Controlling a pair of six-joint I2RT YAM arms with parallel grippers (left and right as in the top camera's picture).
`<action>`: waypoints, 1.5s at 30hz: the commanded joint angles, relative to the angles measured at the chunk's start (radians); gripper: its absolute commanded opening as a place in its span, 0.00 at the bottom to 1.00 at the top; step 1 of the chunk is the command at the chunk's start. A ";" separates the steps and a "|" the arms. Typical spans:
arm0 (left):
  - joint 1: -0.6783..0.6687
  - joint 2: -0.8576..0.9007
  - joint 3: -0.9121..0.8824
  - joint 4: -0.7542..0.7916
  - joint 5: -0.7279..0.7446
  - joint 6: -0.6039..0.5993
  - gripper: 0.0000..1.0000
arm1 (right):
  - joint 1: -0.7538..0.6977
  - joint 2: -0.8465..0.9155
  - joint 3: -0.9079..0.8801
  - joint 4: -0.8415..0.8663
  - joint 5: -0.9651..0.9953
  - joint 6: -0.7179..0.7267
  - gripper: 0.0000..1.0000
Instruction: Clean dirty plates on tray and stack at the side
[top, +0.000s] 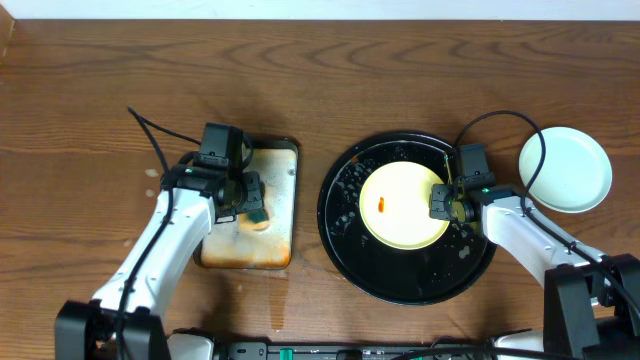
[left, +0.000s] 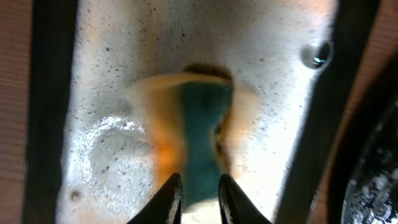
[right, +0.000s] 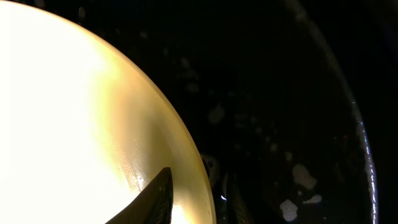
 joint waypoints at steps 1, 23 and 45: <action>0.000 0.061 -0.027 0.000 -0.027 0.018 0.26 | -0.007 0.011 0.005 -0.002 -0.006 -0.007 0.27; 0.000 0.093 0.014 -0.086 -0.117 -0.293 0.32 | -0.006 0.011 0.005 -0.005 -0.007 -0.007 0.27; 0.000 0.228 -0.031 0.064 -0.113 -0.071 0.45 | -0.006 0.011 0.005 -0.002 -0.025 -0.007 0.26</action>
